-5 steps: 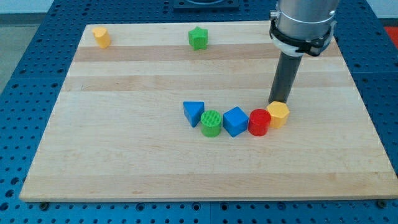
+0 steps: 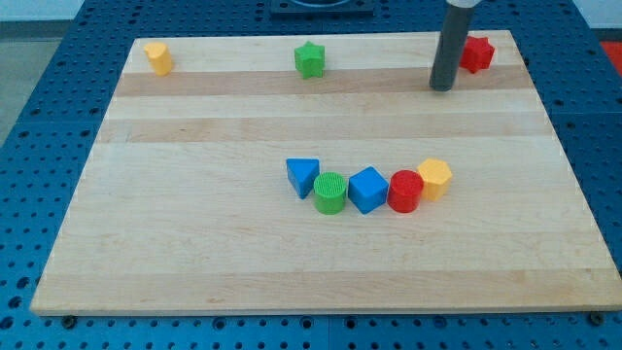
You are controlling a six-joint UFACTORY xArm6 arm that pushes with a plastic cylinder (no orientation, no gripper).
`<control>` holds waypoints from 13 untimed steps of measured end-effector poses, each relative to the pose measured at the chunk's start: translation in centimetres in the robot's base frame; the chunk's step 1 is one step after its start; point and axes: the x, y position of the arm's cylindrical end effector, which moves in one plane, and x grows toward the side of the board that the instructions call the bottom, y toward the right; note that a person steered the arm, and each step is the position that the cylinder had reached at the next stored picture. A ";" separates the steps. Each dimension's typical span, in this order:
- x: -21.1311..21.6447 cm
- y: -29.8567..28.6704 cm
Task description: Move red star to the top of yellow hexagon
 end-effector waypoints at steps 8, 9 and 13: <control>-6.2 9.0; -8.4 9.0; -8.2 9.0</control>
